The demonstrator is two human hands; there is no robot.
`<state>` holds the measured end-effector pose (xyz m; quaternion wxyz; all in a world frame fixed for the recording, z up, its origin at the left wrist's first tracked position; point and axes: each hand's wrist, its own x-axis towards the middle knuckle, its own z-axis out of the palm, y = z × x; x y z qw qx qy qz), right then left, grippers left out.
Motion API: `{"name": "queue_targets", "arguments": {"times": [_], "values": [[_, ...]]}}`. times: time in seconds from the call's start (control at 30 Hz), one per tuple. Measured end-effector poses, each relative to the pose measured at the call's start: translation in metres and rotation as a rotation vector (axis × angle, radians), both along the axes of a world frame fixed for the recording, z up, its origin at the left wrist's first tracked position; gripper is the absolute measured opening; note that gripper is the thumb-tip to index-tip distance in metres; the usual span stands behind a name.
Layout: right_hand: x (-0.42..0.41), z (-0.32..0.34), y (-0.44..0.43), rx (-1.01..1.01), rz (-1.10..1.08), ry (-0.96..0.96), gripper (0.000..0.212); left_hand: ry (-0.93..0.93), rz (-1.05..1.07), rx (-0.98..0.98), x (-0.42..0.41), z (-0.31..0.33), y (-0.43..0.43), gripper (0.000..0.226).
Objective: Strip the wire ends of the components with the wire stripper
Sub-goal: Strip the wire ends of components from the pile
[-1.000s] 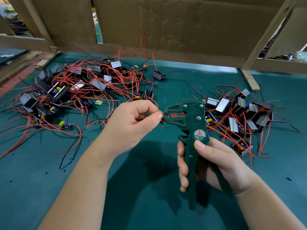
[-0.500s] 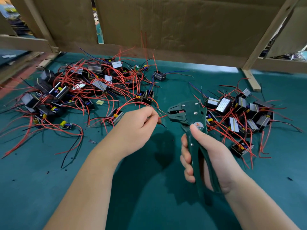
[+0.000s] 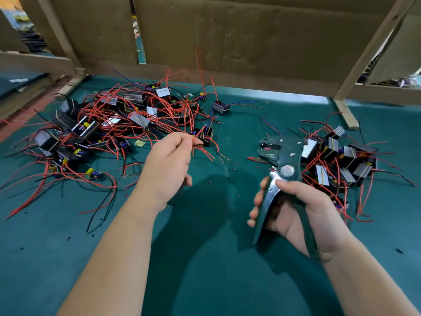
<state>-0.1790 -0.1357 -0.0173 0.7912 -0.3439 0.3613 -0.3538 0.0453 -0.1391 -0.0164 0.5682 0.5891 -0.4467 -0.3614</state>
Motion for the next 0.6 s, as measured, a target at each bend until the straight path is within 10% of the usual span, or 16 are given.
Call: {"name": "queue_targets", "arguments": {"times": [0.27, 0.6], "values": [[0.019, -0.004, 0.011, -0.058, 0.141, -0.193, 0.063, 1.044, -0.13, 0.005, -0.028, 0.01, 0.003, 0.021], [0.021, -0.002, 0.013, -0.157, 0.401, -0.159, 0.066, 0.812, -0.013, -0.027, -0.043, 0.0, 0.006, 0.032]]}}
